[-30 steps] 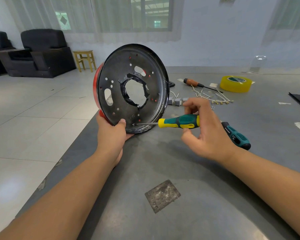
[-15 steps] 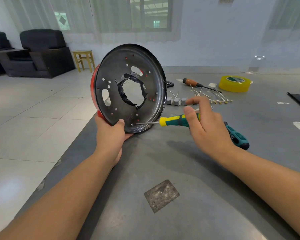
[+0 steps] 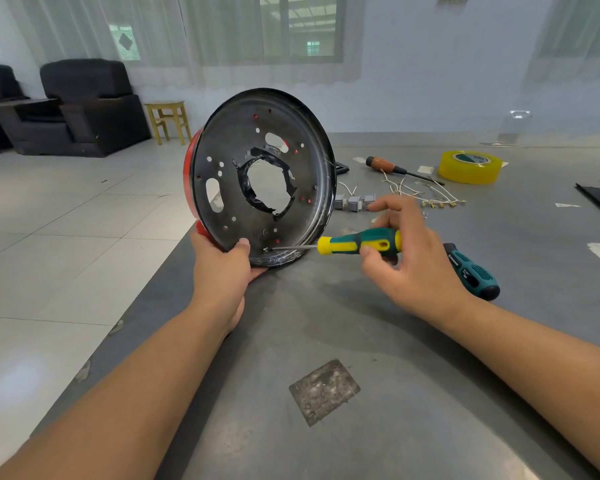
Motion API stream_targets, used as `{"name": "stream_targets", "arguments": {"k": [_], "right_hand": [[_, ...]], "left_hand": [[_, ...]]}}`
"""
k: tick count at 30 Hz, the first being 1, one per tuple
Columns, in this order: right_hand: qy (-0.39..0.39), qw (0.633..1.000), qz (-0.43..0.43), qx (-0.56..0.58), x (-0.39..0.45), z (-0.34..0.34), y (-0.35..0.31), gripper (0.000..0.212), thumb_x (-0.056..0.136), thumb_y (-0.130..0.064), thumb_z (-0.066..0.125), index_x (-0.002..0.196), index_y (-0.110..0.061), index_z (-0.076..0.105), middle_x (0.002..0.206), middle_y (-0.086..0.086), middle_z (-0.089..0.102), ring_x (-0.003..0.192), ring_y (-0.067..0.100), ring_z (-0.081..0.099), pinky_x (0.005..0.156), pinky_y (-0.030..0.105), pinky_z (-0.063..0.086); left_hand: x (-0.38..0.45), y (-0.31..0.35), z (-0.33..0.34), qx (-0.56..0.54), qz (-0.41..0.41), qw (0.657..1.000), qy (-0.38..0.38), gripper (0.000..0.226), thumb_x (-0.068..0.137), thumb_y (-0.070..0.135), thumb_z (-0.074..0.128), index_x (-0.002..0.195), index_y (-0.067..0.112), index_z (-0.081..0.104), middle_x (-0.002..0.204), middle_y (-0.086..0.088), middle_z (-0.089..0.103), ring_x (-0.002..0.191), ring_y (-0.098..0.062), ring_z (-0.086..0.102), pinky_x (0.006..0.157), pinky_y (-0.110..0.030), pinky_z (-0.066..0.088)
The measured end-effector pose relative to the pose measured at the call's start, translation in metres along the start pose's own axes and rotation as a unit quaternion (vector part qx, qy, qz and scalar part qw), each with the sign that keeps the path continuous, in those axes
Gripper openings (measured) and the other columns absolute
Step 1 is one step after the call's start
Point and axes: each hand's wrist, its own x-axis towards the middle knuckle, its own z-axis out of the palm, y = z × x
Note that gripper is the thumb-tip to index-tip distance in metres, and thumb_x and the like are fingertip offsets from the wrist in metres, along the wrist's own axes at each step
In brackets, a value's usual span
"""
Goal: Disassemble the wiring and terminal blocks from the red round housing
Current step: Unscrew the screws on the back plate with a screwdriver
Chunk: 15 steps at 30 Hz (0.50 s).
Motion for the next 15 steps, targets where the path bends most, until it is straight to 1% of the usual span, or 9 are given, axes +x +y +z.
{"name": "stream_targets", "arguments": {"k": [2,3,5,6,8,9,11,13,15], "right_hand": [[0.004,1.0,-0.011,-0.024,-0.0003,0.0003,0.0,0.051,0.086,-0.046,0.06,0.128,-0.044,0.031,0.099,-0.016,0.054,0.08,0.015,0.059,0.066,0.037,0.055],[0.017,0.999,-0.004,-0.052,0.0012,0.0008,0.0002,0.048,0.089,-0.055,0.056,0.128,-0.043,0.032,0.096,-0.015,0.057,0.075,0.012,0.06,0.062,0.036,0.054],[0.033,0.994,0.037,-0.094,0.0051,0.0012,0.0034,0.043,0.093,-0.073,0.039,0.125,-0.045,0.035,0.079,-0.008,0.064,0.065,0.009,0.06,0.057,0.037,0.053],[0.026,0.995,0.054,-0.085,0.0057,0.0015,0.0046,0.039,0.094,-0.073,0.036,0.123,-0.046,0.036,0.073,-0.005,0.064,0.062,0.01,0.06,0.056,0.039,0.053],[0.011,0.998,0.045,-0.031,0.0036,0.0014,0.0056,0.028,0.099,-0.056,0.049,0.122,-0.046,0.038,0.078,-0.006,0.062,0.067,0.013,0.058,0.056,0.032,0.052],[0.005,1.0,0.028,-0.003,0.0023,0.0007,0.0041,0.034,0.096,-0.044,0.059,0.123,-0.044,0.038,0.086,-0.008,0.059,0.072,0.014,0.058,0.057,0.026,0.051],[-0.012,0.999,0.013,0.037,0.0004,-0.0006,0.0026,0.051,0.085,-0.029,0.068,0.123,-0.042,0.038,0.098,-0.009,0.054,0.084,0.014,0.057,0.065,0.023,0.052],[-0.01,0.999,0.026,0.03,0.001,-0.0001,0.0011,0.049,0.084,-0.037,0.064,0.123,-0.044,0.036,0.103,-0.011,0.055,0.088,0.014,0.059,0.068,0.023,0.054],[-0.001,0.999,0.047,-0.013,0.003,0.0,0.0023,0.037,0.092,-0.06,0.049,0.124,-0.044,0.037,0.092,-0.006,0.065,0.076,0.016,0.064,0.063,0.032,0.057]], "left_hand": [[0.0003,-0.0001,-0.0001,0.001,-0.002,1.0,0.001,0.055,0.103,-0.005,0.054,0.132,0.04,0.042,0.125,0.018,0.058,0.113,-0.017,0.067,0.081,-0.047,0.065],[0.0003,-0.0003,-0.0001,0.001,-0.003,1.0,0.002,0.055,0.103,-0.005,0.054,0.133,0.04,0.042,0.125,0.018,0.058,0.113,-0.018,0.067,0.082,-0.048,0.065],[0.0002,-0.0002,-0.0003,-0.002,-0.002,1.0,0.003,0.055,0.103,-0.005,0.054,0.133,0.039,0.042,0.125,0.017,0.058,0.113,-0.018,0.067,0.081,-0.047,0.065],[0.0001,-0.0001,-0.0004,-0.003,-0.001,1.0,0.003,0.055,0.103,-0.005,0.054,0.132,0.039,0.042,0.125,0.017,0.058,0.112,-0.018,0.067,0.079,-0.045,0.065],[0.0001,-0.0001,-0.0003,-0.003,-0.001,1.0,0.003,0.055,0.103,-0.005,0.054,0.133,0.039,0.042,0.124,0.018,0.058,0.112,-0.017,0.067,0.077,-0.043,0.065],[0.0003,0.0,-0.0002,-0.003,-0.002,1.0,0.005,0.055,0.102,-0.006,0.054,0.134,0.038,0.042,0.125,0.017,0.058,0.113,-0.018,0.067,0.078,-0.044,0.065],[0.0007,0.0,-0.0002,-0.002,-0.003,1.0,0.009,0.056,0.102,-0.006,0.054,0.137,0.036,0.042,0.127,0.016,0.058,0.114,-0.02,0.067,0.08,-0.047,0.065],[0.0009,-0.0002,0.0,-0.005,-0.002,1.0,0.01,0.056,0.102,-0.006,0.054,0.136,0.036,0.043,0.127,0.017,0.059,0.114,-0.019,0.067,0.079,-0.046,0.065],[0.0008,0.0001,0.0002,-0.006,-0.002,1.0,0.008,0.056,0.102,-0.006,0.054,0.133,0.039,0.042,0.125,0.018,0.058,0.113,-0.017,0.066,0.078,-0.044,0.065]]}}
